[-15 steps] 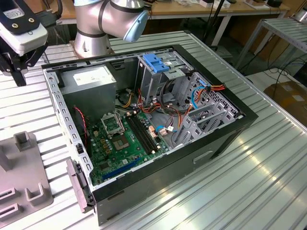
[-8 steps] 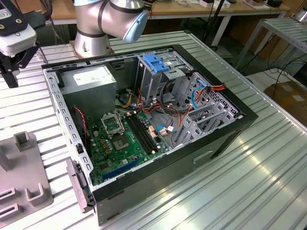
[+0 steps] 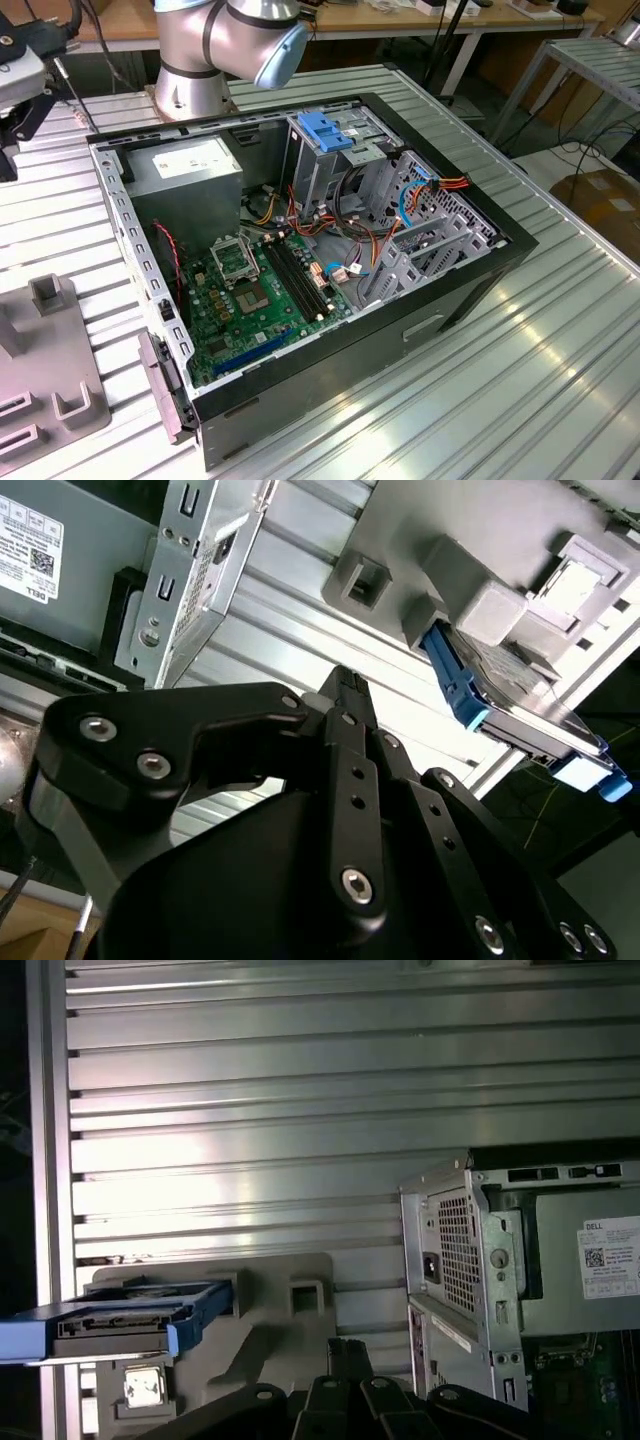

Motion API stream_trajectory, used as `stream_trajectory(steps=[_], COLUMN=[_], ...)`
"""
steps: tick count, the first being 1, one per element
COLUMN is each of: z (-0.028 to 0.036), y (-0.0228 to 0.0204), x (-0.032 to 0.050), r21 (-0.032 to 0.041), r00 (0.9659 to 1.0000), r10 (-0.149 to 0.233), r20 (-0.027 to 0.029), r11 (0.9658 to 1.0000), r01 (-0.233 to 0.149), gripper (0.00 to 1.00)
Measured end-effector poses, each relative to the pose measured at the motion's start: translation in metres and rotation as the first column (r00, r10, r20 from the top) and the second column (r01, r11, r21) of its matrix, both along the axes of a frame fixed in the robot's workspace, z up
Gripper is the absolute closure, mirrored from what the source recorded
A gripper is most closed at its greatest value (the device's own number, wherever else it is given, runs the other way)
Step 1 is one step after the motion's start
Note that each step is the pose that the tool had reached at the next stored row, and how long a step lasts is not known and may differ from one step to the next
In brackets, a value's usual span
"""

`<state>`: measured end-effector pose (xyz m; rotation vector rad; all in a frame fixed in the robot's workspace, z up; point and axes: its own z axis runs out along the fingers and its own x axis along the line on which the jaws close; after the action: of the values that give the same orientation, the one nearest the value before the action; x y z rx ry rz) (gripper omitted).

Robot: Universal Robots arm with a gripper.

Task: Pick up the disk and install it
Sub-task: 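Reach for the disk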

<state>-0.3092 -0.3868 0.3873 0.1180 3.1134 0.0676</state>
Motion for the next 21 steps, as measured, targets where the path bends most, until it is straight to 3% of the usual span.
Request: stream_trajectory(steps=[4, 21], z=[-0.0005, -0.0022], y=[0.0001, 0.0006], x=[-0.0145, -0.0568], r21=[0.0001, 0.0000], r00=[1.0000, 1.0000], r10=[0.000, 0.000], r20=[0.0000, -0.0004], r11=[1.0000, 1.0000], r01=[0.000, 0.000], gripper=[0.90, 0.90])
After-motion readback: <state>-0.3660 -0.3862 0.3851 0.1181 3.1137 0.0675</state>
